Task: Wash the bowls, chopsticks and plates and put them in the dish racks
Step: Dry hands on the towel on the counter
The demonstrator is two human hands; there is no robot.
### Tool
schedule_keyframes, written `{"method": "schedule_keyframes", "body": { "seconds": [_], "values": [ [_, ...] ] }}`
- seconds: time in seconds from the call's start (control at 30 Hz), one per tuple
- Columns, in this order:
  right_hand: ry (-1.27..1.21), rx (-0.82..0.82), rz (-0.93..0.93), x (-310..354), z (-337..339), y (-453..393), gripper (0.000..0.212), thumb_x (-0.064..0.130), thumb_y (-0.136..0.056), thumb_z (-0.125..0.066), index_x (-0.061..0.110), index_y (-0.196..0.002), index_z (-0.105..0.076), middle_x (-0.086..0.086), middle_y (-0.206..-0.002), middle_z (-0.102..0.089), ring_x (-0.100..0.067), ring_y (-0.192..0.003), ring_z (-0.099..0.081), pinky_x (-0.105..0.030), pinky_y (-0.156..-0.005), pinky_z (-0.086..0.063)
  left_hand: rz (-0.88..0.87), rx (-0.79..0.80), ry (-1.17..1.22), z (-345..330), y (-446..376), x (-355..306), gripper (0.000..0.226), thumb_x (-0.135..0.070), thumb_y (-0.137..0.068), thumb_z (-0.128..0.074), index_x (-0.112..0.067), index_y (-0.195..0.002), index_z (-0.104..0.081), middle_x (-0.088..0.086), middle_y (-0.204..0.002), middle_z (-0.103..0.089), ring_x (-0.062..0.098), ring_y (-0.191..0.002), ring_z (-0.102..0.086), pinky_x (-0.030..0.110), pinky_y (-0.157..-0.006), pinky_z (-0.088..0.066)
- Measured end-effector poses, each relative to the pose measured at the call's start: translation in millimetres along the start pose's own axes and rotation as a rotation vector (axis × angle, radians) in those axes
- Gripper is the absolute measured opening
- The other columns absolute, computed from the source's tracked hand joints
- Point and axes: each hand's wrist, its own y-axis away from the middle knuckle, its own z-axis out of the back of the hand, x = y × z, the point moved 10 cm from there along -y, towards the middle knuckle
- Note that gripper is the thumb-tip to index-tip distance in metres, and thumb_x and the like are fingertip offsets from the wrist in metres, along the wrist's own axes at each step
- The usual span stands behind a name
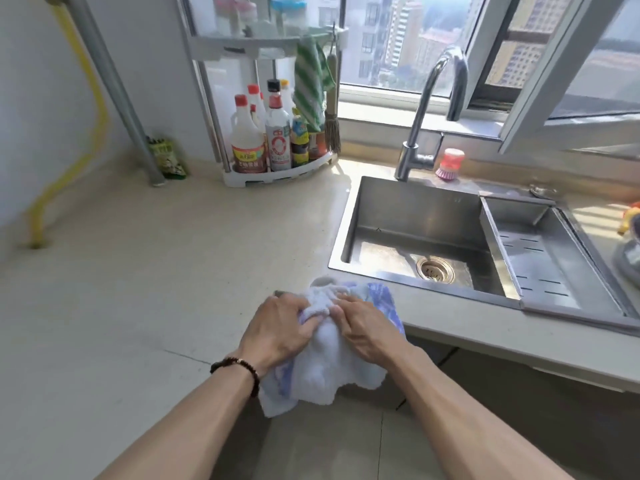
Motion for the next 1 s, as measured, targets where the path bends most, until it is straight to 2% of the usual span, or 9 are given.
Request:
{"method": "schedule_keyframes", "body": {
  "seconds": [0.1, 0.23, 0.33, 0.47, 0.53, 0.6, 0.73, 0.87, 1.0],
  "values": [
    [-0.04, -0.026, 0.011, 26.1, 30.4, -1.2, 0.039, 0.031, -0.109, -0.031, 0.008, -0.11, -0.063, -0.011, -0.122, -0.064, -0.027, -0.111, -0.058, -0.033, -0.093, -0.041, 0.099, -0.011, 0.171, 36.5, 23.6, -5.4, 0.023, -0.031, -0.066, -0.055, -0.014, -0.059, -0.042, 0.001, -0.058, -0.043, 0.014, -0.056, -0.037, 0.032, -0.052, -0.031],
    [0.011, -0.041, 0.159, 73.6, 66.2, 1.5, 0.036, 0.033, -0.109, -0.031, 0.012, -0.086, -0.05, -0.016, -0.099, -0.063, -0.031, -0.091, -0.055, -0.034, -0.073, -0.033, 0.162, -0.001, 0.228, 72.0, 64.6, -22.5, 0.027, -0.023, -0.051, -0.052, -0.009, -0.074, -0.051, -0.005, -0.063, -0.041, 0.013, -0.058, -0.035, 0.032, -0.056, -0.029],
    [0.006, 0.027, 0.295, 113.3, 82.0, 15.3, 0.036, 0.033, -0.108, -0.034, 0.013, -0.081, -0.047, -0.01, -0.085, -0.056, -0.027, -0.082, -0.049, -0.034, -0.07, -0.032, 0.252, 0.002, 0.153, 93.1, 107.8, -37.7, 0.032, -0.018, -0.053, -0.058, -0.012, -0.085, -0.056, -0.002, -0.068, -0.049, 0.012, -0.059, -0.041, 0.03, -0.055, -0.033],
    [-0.053, 0.095, 0.444, 178.4, 99.8, 47.5, 0.036, 0.03, -0.105, -0.042, 0.018, -0.071, -0.048, -0.007, -0.081, -0.056, -0.027, -0.081, -0.053, -0.035, -0.07, -0.037, 0.408, -0.356, 0.148, 164.5, 171.1, -59.6, 0.017, -0.005, -0.072, -0.072, -0.016, -0.068, -0.06, -0.011, -0.054, -0.054, 0.002, -0.05, -0.047, 0.024, -0.05, -0.04],
    [-0.15, 0.116, 0.529, 218.0, 107.7, 72.2, 0.023, 0.027, -0.102, -0.049, 0.017, -0.089, -0.066, -0.006, -0.097, -0.061, -0.029, -0.094, -0.059, -0.032, -0.076, -0.043, 0.506, -0.559, 0.336, 196.4, 209.5, -65.5, 0.018, 0.0, -0.08, -0.074, -0.018, -0.084, -0.071, -0.004, -0.063, -0.065, 0.006, -0.05, -0.058, 0.024, -0.046, -0.048],
    [-0.333, 0.139, 0.604, 257.8, 117.7, 100.9, 0.028, 0.03, -0.095, -0.058, 0.015, -0.116, -0.068, -0.005, -0.115, -0.063, -0.023, -0.107, -0.061, -0.031, -0.088, -0.048, 0.613, -0.753, 0.507, 221.9, 251.8, -70.6, 0.031, 0.001, -0.084, -0.074, -0.013, -0.11, -0.066, 0.008, -0.074, -0.065, 0.01, -0.047, -0.057, 0.02, -0.044, -0.049],
    [-0.416, 0.435, 0.861, 342.9, 94.1, 189.2, 0.018, 0.029, -0.087, -0.076, 0.016, -0.097, -0.069, 0.009, -0.084, -0.065, -0.004, -0.075, -0.059, -0.014, -0.065, -0.045, 0.754, -1.048, 0.622, 255.3, 344.8, -88.7, 0.047, -0.001, -0.085, -0.074, -0.011, -0.127, -0.055, 0.011, -0.084, -0.063, 0.015, -0.054, -0.056, 0.018, -0.039, -0.045],
    [-0.261, 0.505, 1.084, 399.8, 60.4, 278.3, 0.017, 0.014, -0.083, -0.077, 0.019, -0.081, -0.061, 0.014, -0.065, -0.051, 0.002, -0.058, -0.043, -0.017, -0.054, -0.035, 0.885, -1.114, 0.703, 249.5, 449.7, -106.2, 0.023, 0.0, -0.082, -0.077, -0.011, -0.097, -0.063, 0.006, -0.064, -0.059, 0.009, -0.036, -0.042, 0.016, -0.038, -0.036],
    [-0.224, 0.624, 1.23, 431.3, 34.5, 376.8, 0.024, 0.002, -0.085, -0.063, 0.023, -0.076, -0.062, 0.016, -0.062, -0.051, 0.004, -0.055, -0.044, -0.015, -0.056, -0.034, 0.982, -1.078, 0.596, 232.1, 572.6, -154.5, 0.043, -0.002, -0.076, -0.084, -0.014, -0.113, -0.064, 0.003, -0.079, -0.063, 0.007, -0.047, -0.051, 0.018, -0.041, -0.043]
  ]
}}
